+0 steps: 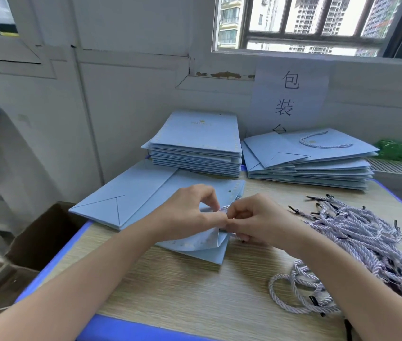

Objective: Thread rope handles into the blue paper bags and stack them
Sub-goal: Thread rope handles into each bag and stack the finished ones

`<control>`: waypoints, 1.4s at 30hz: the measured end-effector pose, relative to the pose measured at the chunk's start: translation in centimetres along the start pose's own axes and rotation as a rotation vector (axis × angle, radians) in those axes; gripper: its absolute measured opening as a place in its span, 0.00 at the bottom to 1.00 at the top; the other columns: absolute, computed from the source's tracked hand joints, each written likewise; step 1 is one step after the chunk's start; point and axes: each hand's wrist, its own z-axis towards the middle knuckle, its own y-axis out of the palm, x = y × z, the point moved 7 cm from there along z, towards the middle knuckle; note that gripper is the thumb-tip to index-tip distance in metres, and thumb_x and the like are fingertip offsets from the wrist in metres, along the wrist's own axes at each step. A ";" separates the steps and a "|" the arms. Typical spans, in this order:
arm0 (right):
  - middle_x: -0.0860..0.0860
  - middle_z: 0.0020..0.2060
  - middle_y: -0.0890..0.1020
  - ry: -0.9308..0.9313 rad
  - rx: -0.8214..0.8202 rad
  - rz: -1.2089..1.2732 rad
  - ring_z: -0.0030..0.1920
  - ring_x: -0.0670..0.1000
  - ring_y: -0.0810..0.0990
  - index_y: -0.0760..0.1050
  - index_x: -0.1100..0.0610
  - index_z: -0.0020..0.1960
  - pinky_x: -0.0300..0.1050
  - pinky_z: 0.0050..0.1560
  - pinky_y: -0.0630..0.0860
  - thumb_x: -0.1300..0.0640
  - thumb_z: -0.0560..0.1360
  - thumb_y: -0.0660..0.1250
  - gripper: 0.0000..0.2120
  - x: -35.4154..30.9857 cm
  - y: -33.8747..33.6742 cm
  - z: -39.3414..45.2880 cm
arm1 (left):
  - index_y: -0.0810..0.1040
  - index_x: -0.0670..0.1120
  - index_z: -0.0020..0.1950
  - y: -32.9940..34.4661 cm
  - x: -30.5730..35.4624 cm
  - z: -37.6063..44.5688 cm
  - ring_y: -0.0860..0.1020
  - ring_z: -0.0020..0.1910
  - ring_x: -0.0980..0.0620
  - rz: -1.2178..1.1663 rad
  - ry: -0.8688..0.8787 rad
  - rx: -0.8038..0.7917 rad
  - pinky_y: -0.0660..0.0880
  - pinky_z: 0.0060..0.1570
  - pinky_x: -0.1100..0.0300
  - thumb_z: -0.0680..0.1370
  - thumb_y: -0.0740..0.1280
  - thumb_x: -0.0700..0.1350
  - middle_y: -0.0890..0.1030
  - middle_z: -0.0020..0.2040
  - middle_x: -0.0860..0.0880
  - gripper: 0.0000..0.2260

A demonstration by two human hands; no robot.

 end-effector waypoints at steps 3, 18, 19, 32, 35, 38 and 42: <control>0.46 0.21 0.73 -0.007 -0.045 -0.122 0.22 0.43 0.66 0.75 0.54 0.33 0.33 0.23 0.61 0.57 0.72 0.70 0.10 -0.1 0.1 0.1 | 0.74 0.54 0.51 0.4 0.3 -0.1 0.71 0.61 0.60 0.038 0.023 -0.051 0.65 0.56 0.65 0.70 0.70 0.55 0.75 0.57 0.57 0.13; 0.51 0.30 0.82 0.168 0.127 -0.489 0.27 0.46 0.77 0.78 0.57 0.40 0.44 0.35 0.78 0.56 0.75 0.64 0.07 2.9 -6.5 -1.0 | 0.71 0.56 0.64 0.0 -0.9 0.0 0.64 0.65 0.56 0.336 0.007 -0.010 0.60 0.68 0.51 0.78 0.60 0.60 0.69 0.61 0.56 0.17; 0.52 0.31 0.82 0.189 0.148 -0.532 0.27 0.47 0.77 0.77 0.58 0.41 0.45 0.35 0.77 0.57 0.75 0.63 0.08 3.1 -6.7 -1.1 | 0.72 0.55 0.63 -0.2 -1.0 0.0 0.65 0.64 0.56 0.322 0.011 0.010 0.61 0.67 0.51 0.79 0.60 0.57 0.70 0.59 0.56 0.15; 0.45 0.32 0.78 0.033 0.095 -0.468 0.31 0.41 0.72 0.77 0.51 0.47 0.31 0.30 0.66 0.55 0.73 0.67 0.03 1.9 -5.3 -0.6 | 0.66 0.53 0.71 0.6 -0.8 0.2 0.59 0.72 0.56 0.323 0.020 0.007 0.55 0.68 0.60 0.78 0.61 0.59 0.63 0.72 0.55 0.23; 0.45 0.33 0.77 -0.040 0.124 -0.521 0.32 0.41 0.71 0.78 0.51 0.42 0.29 0.31 0.66 0.57 0.73 0.69 0.02 1.5 -5.0 -0.4 | 0.68 0.55 0.68 0.8 -0.7 0.1 0.62 0.68 0.56 0.348 0.021 -0.007 0.58 0.66 0.57 0.74 0.62 0.66 0.67 0.67 0.56 0.27; 0.47 0.32 0.79 -0.106 0.211 -0.300 0.32 0.43 0.74 0.78 0.53 0.40 0.32 0.34 0.70 0.62 0.73 0.69 0.06 1.1 -5.3 -0.1 | 0.69 0.57 0.63 1.4 0.1 -0.3 0.63 0.62 0.57 0.388 0.058 -0.042 0.60 0.61 0.58 0.65 0.57 0.70 0.66 0.58 0.56 0.31; 0.48 0.30 0.80 -0.153 0.178 -0.042 0.30 0.44 0.77 0.78 0.54 0.40 0.36 0.32 0.73 0.66 0.72 0.69 0.08 0.8 -4.2 0.4 | 0.68 0.56 0.61 2.4 0.9 -0.6 0.61 0.58 0.56 0.403 0.117 -0.086 0.59 0.57 0.58 0.65 0.59 0.71 0.64 0.55 0.55 0.30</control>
